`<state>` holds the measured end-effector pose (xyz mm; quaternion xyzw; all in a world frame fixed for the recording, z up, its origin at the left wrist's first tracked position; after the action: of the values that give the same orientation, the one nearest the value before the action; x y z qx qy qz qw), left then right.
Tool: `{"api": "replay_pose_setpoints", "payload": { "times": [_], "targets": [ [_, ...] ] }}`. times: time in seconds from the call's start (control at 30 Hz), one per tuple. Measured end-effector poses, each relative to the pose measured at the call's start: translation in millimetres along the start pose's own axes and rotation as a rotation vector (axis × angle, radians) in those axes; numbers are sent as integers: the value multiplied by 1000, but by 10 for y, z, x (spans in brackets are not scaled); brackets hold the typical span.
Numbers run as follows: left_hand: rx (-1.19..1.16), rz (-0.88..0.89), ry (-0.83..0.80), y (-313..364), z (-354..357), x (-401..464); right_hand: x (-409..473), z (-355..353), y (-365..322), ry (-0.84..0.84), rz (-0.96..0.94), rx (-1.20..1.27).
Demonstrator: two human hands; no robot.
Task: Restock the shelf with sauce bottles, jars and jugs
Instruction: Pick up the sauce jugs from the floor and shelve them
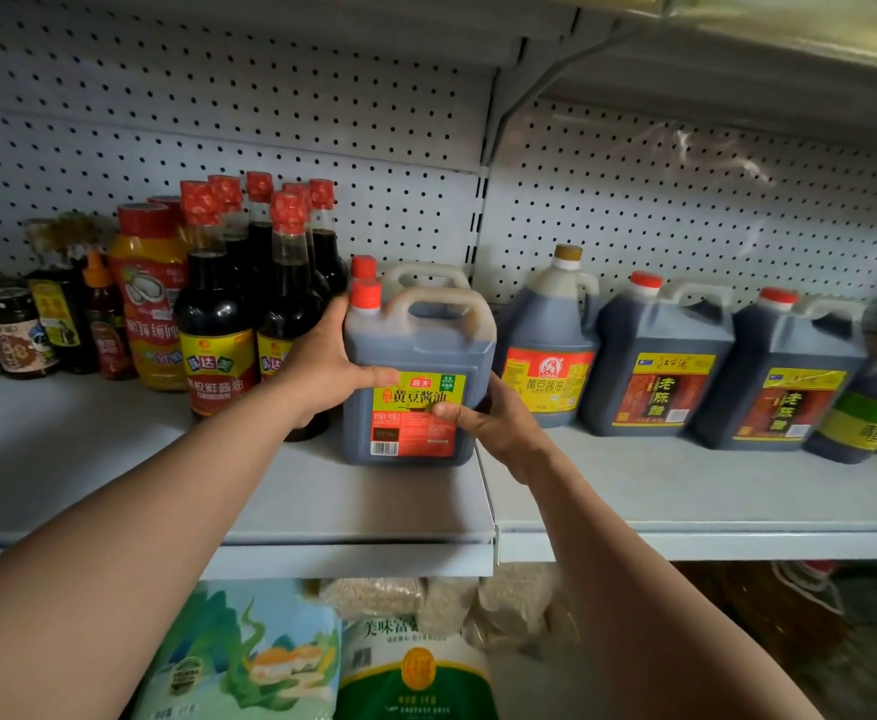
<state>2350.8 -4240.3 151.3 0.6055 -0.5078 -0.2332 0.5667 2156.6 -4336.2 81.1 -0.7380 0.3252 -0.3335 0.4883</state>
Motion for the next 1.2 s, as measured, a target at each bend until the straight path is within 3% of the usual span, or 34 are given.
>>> {"api": "replay_pose_setpoints", "payload": {
  "times": [0.97, 1.1, 1.2],
  "targets": [
    [75, -36, -52, 85, -100, 75, 44, 24, -25, 90, 0, -148],
    [80, -6, -12, 106, -75, -25, 20, 41, 53, 89, 35, -182],
    [144, -2, 106, 145, -32, -187, 64, 36, 159, 122, 73, -281]
  ]
}}
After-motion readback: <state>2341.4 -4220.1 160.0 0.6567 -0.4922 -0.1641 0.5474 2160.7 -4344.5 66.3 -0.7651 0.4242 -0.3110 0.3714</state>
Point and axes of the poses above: each hand's wrist, its own x-axis towards the middle knuckle, its own z-axis out of the palm, y = z × x, the point moved 8 cm from there along x, towards the middle knuckle, and after that the axes turned 10 degrees about -x, right-handed, at the moved point
